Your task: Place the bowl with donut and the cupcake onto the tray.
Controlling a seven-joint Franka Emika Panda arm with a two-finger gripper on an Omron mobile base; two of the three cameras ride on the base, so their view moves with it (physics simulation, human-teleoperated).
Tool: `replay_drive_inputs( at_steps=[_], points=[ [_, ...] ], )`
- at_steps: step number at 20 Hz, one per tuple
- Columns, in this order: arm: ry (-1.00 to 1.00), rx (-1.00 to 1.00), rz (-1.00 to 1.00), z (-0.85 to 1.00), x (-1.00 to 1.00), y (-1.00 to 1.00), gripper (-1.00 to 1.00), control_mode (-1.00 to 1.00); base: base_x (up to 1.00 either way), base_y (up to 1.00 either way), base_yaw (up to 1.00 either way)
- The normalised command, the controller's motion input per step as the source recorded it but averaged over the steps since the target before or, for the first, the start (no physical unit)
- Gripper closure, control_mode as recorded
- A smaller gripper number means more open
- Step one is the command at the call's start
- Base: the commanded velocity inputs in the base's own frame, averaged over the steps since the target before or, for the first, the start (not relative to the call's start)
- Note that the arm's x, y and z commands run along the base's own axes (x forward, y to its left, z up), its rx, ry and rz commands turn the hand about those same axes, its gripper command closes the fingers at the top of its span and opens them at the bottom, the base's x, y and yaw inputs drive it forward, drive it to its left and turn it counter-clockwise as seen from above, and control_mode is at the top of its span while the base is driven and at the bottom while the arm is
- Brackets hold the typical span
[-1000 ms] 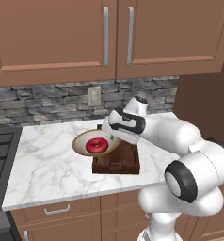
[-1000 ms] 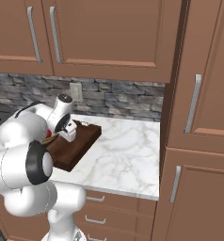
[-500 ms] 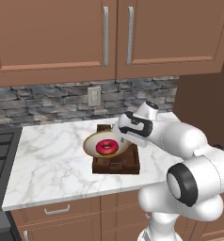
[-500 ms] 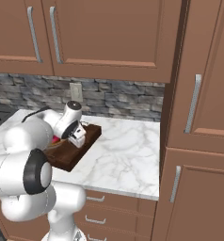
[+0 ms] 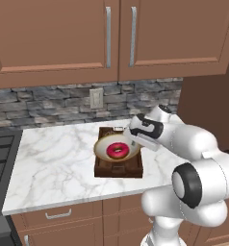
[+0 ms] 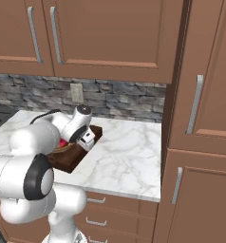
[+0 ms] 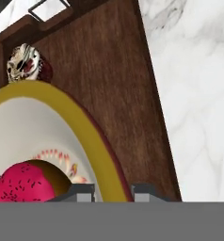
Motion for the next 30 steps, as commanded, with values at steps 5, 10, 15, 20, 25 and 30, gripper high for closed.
replay_drive_inputs(
  at_steps=[5, 10, 15, 20, 25, 30],
  points=[
    [-0.06, 0.00, 0.00, 0.00, 0.00, -0.05, 1.00, -1.00, 0.00, 0.00, 0.00],
    [-0.04, -0.02, 0.00, -0.10, 0.00, -0.03, 1.00, -1.00, 0.00, 0.00, 0.00],
    [-0.03, -0.01, 0.00, -0.03, 0.00, -0.02, 1.00, -1.00, 0.00, 0.00, 0.00],
    [-0.02, 0.00, 0.00, 0.00, 0.00, 0.00, -1.00, -1.00, 0.00, 0.00, 0.00],
    [-0.01, 0.00, 0.00, 0.00, 0.00, -0.01, -1.00, -1.00, 0.00, 0.00, 0.00],
    [0.00, 0.00, 0.00, 0.00, 0.00, -0.16, -1.00, -1.00, 0.00, 0.00, 0.00]
  ],
)
